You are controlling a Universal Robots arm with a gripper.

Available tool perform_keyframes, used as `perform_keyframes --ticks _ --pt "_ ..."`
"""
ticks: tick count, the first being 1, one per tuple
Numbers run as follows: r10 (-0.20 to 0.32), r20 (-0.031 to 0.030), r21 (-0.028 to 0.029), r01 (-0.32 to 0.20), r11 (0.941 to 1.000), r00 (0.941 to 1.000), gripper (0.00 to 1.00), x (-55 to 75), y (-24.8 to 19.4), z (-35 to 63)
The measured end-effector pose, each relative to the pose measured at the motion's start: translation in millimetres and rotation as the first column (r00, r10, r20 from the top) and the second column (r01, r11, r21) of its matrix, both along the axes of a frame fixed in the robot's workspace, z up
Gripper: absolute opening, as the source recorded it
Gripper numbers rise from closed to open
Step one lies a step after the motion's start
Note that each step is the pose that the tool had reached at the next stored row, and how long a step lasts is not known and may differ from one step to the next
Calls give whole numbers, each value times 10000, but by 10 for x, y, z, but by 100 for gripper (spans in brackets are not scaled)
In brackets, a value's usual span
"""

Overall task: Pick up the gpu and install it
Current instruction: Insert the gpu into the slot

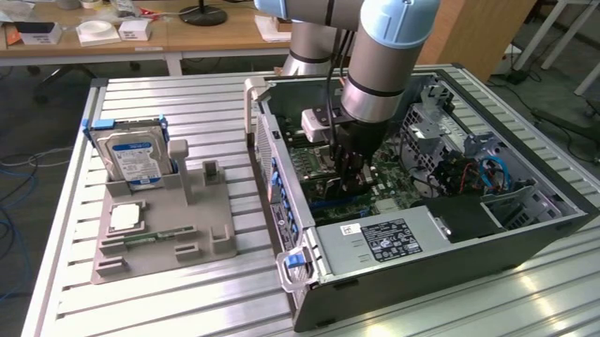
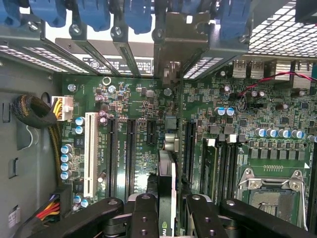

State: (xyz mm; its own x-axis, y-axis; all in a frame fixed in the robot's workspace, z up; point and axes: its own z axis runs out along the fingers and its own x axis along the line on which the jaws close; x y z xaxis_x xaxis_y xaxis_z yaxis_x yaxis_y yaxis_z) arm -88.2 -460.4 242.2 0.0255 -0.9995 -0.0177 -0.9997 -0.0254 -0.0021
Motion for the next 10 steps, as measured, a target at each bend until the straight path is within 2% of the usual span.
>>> perform_keyframes --ticks 10 --pt "0 2 3 0 10000 10000 27 0 0 -13"
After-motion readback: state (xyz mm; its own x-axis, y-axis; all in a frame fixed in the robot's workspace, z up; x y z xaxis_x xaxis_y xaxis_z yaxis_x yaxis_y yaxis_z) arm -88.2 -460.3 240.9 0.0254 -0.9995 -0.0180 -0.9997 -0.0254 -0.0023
